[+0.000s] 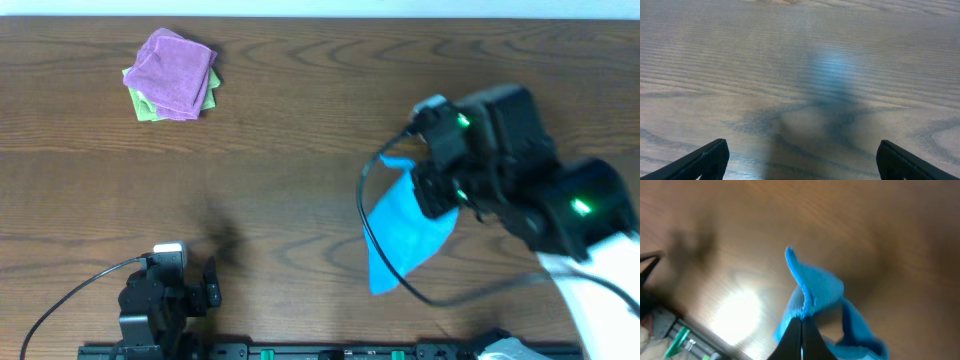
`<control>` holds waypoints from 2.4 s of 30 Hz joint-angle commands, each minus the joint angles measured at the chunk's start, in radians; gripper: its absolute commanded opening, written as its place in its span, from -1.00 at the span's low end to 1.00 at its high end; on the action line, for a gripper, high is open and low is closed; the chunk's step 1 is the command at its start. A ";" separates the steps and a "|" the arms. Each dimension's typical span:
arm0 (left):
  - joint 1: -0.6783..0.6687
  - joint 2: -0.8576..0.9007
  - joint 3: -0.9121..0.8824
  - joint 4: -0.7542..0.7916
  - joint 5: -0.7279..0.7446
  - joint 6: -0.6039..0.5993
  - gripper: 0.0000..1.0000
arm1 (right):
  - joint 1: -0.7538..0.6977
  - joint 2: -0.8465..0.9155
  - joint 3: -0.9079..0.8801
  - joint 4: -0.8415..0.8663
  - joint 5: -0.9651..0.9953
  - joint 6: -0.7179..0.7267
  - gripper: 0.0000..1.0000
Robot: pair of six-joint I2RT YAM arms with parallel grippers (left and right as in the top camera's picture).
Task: Fold the cloth
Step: 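Carry the blue cloth toward table center and drag it flat, then swing the held cloth around and lay it down right of center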
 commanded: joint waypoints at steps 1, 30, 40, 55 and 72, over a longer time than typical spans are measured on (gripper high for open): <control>-0.004 -0.006 -0.014 -0.055 -0.014 0.004 0.91 | -0.014 0.116 -0.059 0.126 0.349 0.016 -0.97; -0.004 -0.006 -0.014 -0.055 -0.014 0.004 0.91 | -0.050 0.295 -0.243 0.243 -0.167 -0.164 0.93; -0.004 -0.006 -0.014 -0.056 -0.115 0.004 0.91 | 0.109 0.412 -0.290 0.440 -0.088 -0.163 0.81; -0.004 -0.006 -0.014 -0.007 -0.020 -0.008 0.91 | 0.135 0.626 -0.290 0.482 -0.065 -0.144 0.36; -0.004 0.192 0.069 0.178 0.342 -0.198 0.91 | 0.143 0.711 -0.290 0.577 -0.077 -0.109 -0.21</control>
